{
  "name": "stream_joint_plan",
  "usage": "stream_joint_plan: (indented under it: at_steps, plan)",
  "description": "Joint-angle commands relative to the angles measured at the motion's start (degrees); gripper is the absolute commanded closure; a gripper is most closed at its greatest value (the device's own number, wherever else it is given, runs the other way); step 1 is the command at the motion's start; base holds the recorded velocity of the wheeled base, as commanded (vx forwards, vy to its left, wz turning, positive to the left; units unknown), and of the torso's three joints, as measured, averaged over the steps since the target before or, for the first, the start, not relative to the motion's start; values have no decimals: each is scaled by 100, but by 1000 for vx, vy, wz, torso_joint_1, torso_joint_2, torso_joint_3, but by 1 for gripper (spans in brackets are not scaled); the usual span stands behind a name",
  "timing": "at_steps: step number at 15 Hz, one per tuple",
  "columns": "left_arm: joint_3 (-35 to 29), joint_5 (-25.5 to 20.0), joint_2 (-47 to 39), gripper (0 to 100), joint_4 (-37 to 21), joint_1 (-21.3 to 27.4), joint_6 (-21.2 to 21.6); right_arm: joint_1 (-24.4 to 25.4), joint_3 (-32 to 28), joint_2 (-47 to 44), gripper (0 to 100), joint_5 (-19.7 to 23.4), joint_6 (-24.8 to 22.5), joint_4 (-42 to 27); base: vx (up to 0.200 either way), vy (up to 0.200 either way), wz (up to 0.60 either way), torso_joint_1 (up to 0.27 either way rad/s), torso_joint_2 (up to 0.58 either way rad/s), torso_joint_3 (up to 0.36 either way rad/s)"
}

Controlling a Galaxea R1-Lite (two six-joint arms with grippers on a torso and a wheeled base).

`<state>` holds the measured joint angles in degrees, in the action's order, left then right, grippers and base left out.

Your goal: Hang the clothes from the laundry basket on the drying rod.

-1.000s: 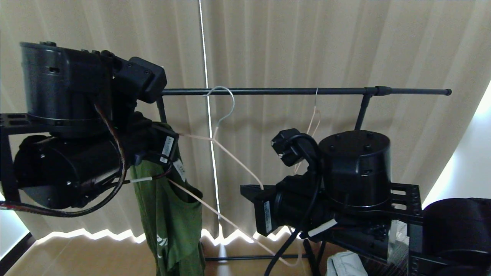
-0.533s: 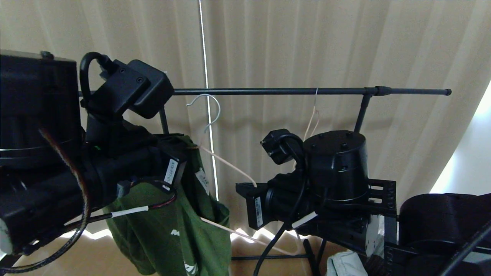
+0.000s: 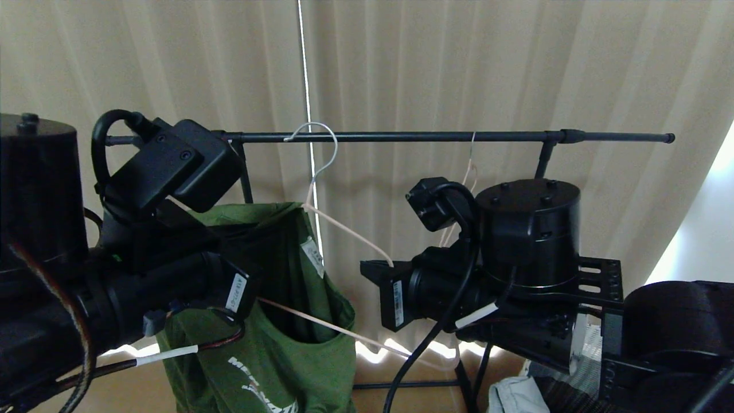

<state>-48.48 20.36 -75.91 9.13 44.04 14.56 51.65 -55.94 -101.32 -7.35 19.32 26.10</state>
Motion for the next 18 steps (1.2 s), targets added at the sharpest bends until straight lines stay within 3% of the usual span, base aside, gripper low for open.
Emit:
stream_joint_plan:
  at_steps: [1, 2, 3, 6, 10, 13, 17, 18]
  plan:
    - [85, 12, 32, 100, 1, -1, -5, -32, -4, 147, 100, -3, 1, 9, 0, 0, 0, 0, 0, 0]
    - [102, 3, 32, 100, 1, -1, -41, -59, 13, 200, 100, -12, 1, 9, 0, 0, 0, 0, 0, 0]
    - [111, 3, 32, 0, 1, -1, -41, -67, 13, 218, 100, -12, 1, 9, 0, 0, 0, 0, 0, 0]
    - [208, -76, 164, 0, 1, 104, 12, -138, 22, 288, 100, -21, -25, 0, 0, 0, 0, 0, 0, 0]
    - [682, -225, 850, 0, 19, 8, 548, -621, 189, 683, 100, -30, -324, -79, 0, 0, 0, 0, 0, 0]
    - [656, -243, 1096, 0, 36, -739, 1427, -1061, 655, 1079, 100, 6, -1212, -8, 0, 0, 0, 0, 0, 0]
    - [594, -823, 1034, 0, 581, -994, 2333, -1087, 971, 1360, 100, 32, -1660, 0, 0, 0, 0, 0, 0, 0]
    - [515, -858, 885, 0, 590, -1047, 2869, -1087, 989, 1360, 100, 41, -1695, 9, 0, 0, 0, 0, 0, 0]
